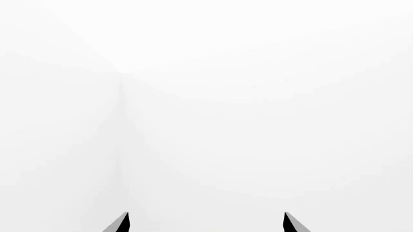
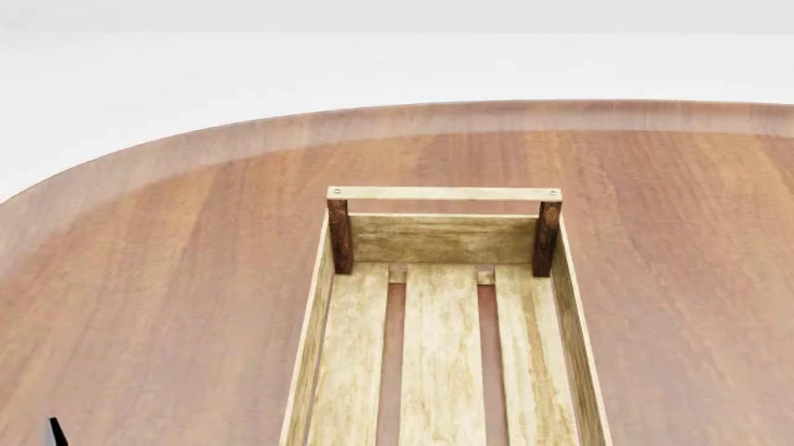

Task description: Pick up the cream cheese and put it in the tray.

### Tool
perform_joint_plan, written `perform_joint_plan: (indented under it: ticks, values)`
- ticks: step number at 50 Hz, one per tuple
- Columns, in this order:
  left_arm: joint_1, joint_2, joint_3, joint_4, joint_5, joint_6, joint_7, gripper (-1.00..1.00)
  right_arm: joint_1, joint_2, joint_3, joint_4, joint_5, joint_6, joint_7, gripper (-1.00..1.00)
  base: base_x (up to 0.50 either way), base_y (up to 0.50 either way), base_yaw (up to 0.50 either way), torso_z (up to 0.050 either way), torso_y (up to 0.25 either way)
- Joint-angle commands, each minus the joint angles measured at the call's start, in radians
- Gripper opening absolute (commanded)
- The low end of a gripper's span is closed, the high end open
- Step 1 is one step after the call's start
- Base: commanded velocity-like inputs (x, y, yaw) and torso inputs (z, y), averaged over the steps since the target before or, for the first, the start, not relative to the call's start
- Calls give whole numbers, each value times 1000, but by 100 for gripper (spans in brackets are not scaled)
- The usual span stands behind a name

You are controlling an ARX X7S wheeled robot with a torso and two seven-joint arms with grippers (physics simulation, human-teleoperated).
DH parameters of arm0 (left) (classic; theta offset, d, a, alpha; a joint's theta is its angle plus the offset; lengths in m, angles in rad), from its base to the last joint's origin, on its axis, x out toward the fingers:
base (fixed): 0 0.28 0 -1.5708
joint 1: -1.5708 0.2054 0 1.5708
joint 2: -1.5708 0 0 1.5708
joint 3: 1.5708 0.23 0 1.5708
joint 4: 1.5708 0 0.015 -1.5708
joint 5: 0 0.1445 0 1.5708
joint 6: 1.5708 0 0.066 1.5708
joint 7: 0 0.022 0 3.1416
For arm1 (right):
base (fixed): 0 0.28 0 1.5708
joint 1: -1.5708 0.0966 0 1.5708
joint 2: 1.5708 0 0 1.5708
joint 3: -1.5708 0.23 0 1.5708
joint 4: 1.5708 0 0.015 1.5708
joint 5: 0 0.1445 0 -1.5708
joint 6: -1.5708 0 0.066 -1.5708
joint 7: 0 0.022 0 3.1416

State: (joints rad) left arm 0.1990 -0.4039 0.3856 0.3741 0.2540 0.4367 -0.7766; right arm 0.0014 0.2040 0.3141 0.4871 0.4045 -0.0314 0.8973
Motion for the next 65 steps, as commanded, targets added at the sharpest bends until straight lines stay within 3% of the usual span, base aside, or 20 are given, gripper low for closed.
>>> perform_joint_plan:
  ticks: [1, 20, 33, 65]
  values:
    - [0, -1, 3, 2, 2, -3, -3, 100, -84, 6, -18, -257, -8, 76, 41, -100, 0, 0, 0, 0, 0]
    - [1, -5, 4, 8, 1, -6, -7, 100, -200, 36, -58, -688, -35, 204, 138, -100, 0, 0, 0, 0, 1]
    - [2, -7, 5, 13, 0, -12, -10, 100, -207, 72, -132, -752, -132, 172, 120, -100, 0, 0, 0, 0, 0]
    - [6, -13, 5, 32, 3, -23, -17, 100, -41, 247, -358, -1005, -261, 405, 9, -100, 0, 0, 0, 0, 0]
